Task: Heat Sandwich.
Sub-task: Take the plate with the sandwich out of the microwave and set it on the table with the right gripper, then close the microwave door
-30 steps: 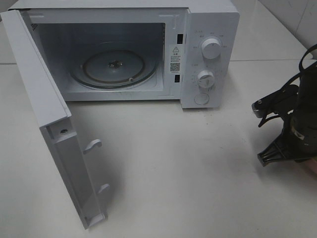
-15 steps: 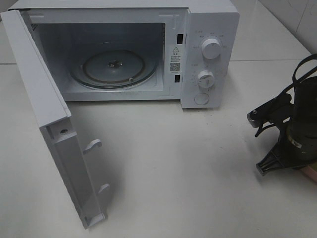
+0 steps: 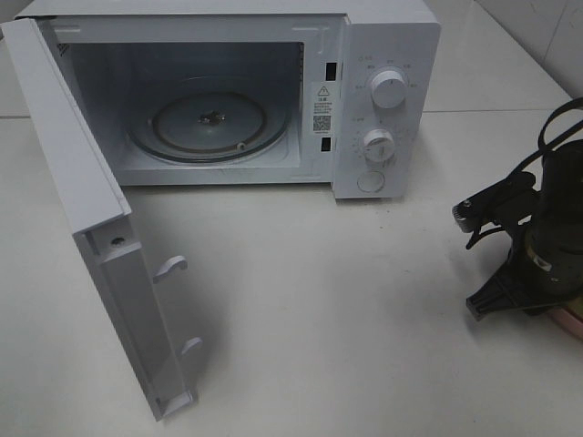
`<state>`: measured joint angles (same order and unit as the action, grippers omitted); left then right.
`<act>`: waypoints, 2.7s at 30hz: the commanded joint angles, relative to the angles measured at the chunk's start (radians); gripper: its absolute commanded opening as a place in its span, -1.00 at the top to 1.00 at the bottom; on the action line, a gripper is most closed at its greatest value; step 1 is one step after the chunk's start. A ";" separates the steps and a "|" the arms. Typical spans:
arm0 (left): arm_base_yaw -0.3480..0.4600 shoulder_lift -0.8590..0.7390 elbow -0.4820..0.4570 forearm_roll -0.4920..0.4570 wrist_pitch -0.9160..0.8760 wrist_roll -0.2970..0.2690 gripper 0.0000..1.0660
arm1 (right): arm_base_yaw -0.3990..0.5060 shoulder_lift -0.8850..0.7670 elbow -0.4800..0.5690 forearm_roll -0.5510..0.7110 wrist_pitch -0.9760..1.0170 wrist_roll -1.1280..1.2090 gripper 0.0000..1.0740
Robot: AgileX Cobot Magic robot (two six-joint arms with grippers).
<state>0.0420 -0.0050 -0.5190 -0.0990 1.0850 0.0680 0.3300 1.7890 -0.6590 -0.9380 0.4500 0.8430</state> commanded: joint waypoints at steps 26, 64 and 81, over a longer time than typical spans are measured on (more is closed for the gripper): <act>0.003 -0.016 0.001 -0.001 -0.014 -0.005 -0.83 | -0.002 -0.472 -0.001 0.646 0.109 -0.596 -0.64; 0.003 -0.016 0.001 -0.001 -0.014 -0.005 -0.83 | -0.069 -1.333 -0.001 0.792 0.684 -0.726 -0.42; 0.003 -0.016 0.001 -0.001 -0.014 -0.005 -0.83 | -0.244 -1.700 0.122 0.860 0.647 -0.773 -0.42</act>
<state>0.0420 -0.0050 -0.5190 -0.0990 1.0850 0.0680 0.1020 0.1190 -0.5440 -0.0820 1.1270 0.0910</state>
